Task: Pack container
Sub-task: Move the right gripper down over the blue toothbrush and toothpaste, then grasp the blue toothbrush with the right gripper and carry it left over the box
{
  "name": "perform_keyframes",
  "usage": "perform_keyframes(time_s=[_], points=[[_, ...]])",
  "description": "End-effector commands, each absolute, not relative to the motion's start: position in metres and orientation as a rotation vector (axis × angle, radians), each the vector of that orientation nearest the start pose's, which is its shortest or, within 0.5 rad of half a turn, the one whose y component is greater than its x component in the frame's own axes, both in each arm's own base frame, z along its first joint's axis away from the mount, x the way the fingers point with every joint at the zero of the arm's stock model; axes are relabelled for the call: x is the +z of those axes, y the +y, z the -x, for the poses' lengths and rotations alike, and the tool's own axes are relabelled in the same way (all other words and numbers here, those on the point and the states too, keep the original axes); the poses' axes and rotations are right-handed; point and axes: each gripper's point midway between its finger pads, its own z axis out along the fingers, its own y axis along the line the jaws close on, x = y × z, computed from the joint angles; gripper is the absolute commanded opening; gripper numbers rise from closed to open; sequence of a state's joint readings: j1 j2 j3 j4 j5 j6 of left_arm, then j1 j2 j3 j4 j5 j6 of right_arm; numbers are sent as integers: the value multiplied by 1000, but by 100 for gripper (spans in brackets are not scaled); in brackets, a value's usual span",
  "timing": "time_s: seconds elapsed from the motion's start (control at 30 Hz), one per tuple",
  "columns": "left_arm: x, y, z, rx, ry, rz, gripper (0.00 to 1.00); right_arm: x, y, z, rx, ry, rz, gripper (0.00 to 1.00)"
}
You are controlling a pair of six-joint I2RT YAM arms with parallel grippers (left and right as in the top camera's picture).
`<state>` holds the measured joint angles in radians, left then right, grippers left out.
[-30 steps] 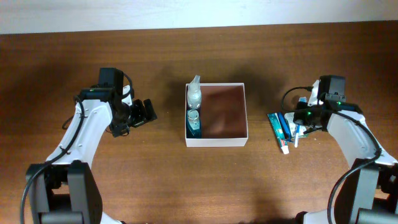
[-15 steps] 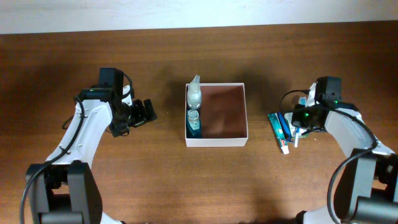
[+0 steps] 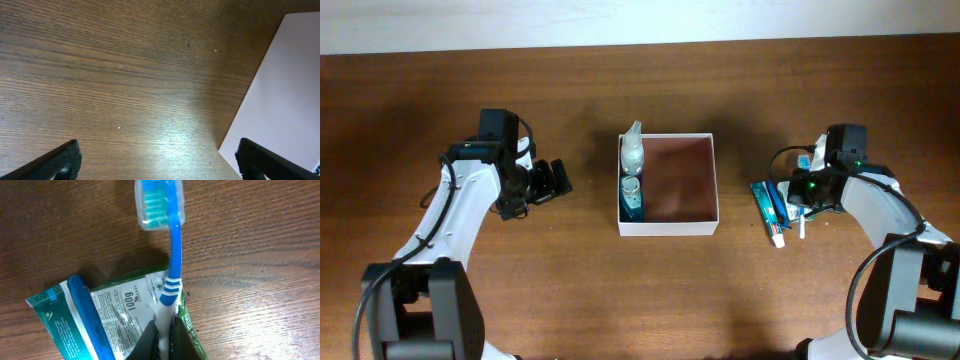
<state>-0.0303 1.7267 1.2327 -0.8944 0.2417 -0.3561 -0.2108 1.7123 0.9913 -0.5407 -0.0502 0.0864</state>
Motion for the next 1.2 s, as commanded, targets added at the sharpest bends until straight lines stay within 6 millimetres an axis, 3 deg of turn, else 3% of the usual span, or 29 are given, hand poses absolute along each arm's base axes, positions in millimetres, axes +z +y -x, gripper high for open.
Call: perform_keyframes(time_s=[0.0,0.13,0.23,0.37,0.5,0.6,0.7,1.0,1.17], points=[[72,-50,-349,-401,2952,449,100,26,-68,-354,46,2795,-411,4],[72,-50,-349,-401,2952,448,99,31,-68,-357,45,2781,-409,4],[72,-50,-349,-401,2952,448,99,46,-69,-362,46,2763,-405,4],[72,-50,-349,-401,2952,449,99,86,-66,-372,46,2726,-379,4],[72,-50,-349,-401,2952,449,99,127,-48,-381,56,2688,-303,4],[72,-50,-349,-401,2952,449,99,159,-19,-385,79,2656,-197,4],[72,-50,-349,-401,2952,449,99,177,16,-382,126,2640,-138,4],[72,-50,-349,-401,2952,449,99,177,110,-356,261,2692,-41,4],[72,-50,-349,-401,2952,449,99,177,147,-345,299,2694,10,4]])
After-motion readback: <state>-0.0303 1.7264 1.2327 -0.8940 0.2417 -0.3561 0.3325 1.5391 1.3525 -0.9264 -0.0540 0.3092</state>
